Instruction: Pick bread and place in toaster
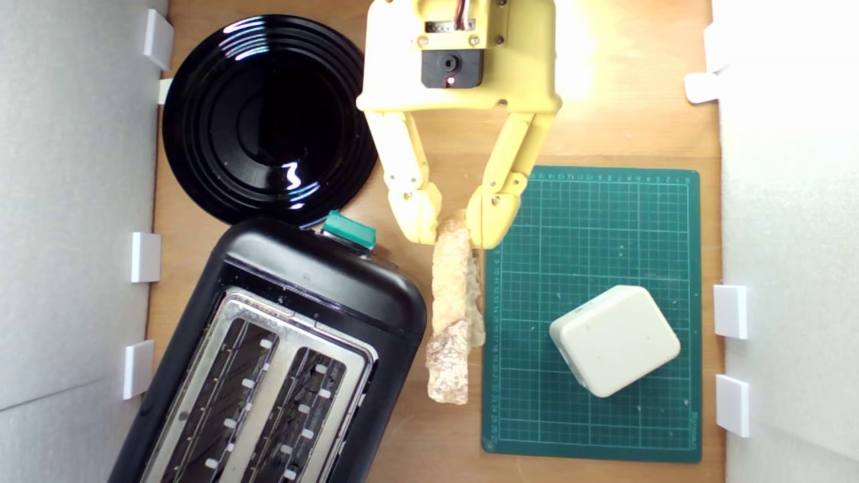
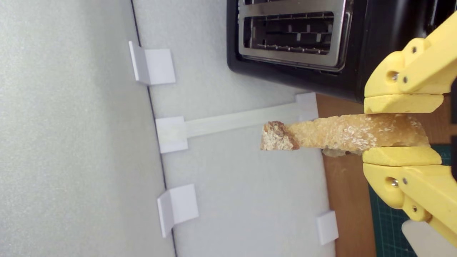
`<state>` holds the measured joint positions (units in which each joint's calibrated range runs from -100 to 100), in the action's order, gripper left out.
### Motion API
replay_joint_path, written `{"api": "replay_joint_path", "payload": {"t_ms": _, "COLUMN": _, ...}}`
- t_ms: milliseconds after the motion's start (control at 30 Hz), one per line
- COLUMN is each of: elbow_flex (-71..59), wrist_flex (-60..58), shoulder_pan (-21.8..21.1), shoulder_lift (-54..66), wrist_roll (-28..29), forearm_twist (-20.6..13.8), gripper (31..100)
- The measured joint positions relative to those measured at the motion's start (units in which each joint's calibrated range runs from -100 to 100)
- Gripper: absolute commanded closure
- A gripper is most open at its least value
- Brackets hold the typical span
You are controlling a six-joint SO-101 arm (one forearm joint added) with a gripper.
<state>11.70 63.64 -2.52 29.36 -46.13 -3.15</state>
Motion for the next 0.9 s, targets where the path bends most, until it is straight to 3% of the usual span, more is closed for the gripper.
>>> {"api": "replay_joint_path", "payload": {"t_ms": 400, "elbow_flex": 4.6, "wrist_flex": 0.0, "shoulder_pan": 7.7, "shoulder_lift": 0.0, "wrist_roll": -4.8, "forearm_twist": -0.3, "gripper": 74.7}}
{"api": "replay_joint_path", "payload": {"t_ms": 700, "elbow_flex": 10.6, "wrist_flex": 0.0, "shoulder_pan": 8.1, "shoulder_lift": -4.9, "wrist_roll": -2.5, "forearm_twist": -10.1, "gripper": 74.7}}
{"api": "replay_joint_path", "payload": {"t_ms": 900, "elbow_flex": 14.9, "wrist_flex": 0.5, "shoulder_pan": 9.6, "shoulder_lift": -8.3, "wrist_roll": -2.2, "forearm_twist": -11.2, "gripper": 74.7}}
